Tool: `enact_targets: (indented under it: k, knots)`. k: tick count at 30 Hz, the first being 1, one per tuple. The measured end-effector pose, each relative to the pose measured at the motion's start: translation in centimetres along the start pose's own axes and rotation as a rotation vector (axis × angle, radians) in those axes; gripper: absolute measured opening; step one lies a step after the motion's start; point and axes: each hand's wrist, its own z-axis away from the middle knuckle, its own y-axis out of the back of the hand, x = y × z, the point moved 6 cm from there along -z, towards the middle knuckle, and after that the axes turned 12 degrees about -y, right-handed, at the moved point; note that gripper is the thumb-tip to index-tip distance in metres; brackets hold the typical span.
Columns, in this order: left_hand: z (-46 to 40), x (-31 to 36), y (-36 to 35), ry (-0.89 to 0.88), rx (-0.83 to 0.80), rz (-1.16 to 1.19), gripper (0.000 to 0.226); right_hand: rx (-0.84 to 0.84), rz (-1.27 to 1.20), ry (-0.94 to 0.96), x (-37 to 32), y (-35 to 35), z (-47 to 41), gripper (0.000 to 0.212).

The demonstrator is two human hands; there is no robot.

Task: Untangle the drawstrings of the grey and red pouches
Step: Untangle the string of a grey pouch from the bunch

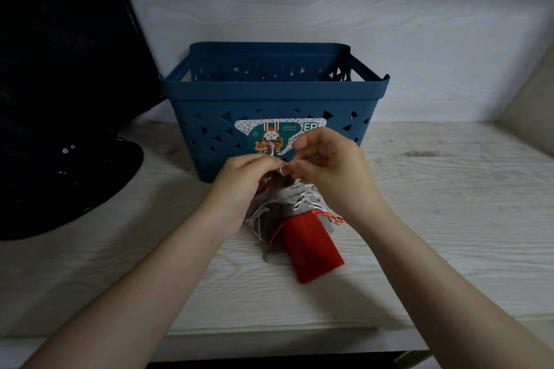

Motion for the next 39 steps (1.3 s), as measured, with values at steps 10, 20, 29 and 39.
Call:
enact_targets:
  k: [10,20,29,39]
  knots:
    - [0.3,-0.1,0.3,-0.021,-0.049,-0.095,0.024,-0.084,-0.017,-0.129,1.7,-0.3,0.0,0.027]
    - [0.6,2.0,0.2,-0.418,-0.168,-0.665,0.014,-0.169,-0.002,-0.190,1.7,-0.9,0.3,0.025]
    - [1.3,3.5,-0.4,-0.687,-0.120,-0.752,0.010,-0.212,-0.292,-0.279,1.7,-1.2,0.8,0.010]
    - [2.0,4.4,-0.2,-0.875,-0.077,-0.824,0.011,-0.249,-0.583,-0.412,1.8,-1.5,0.7,0.012]
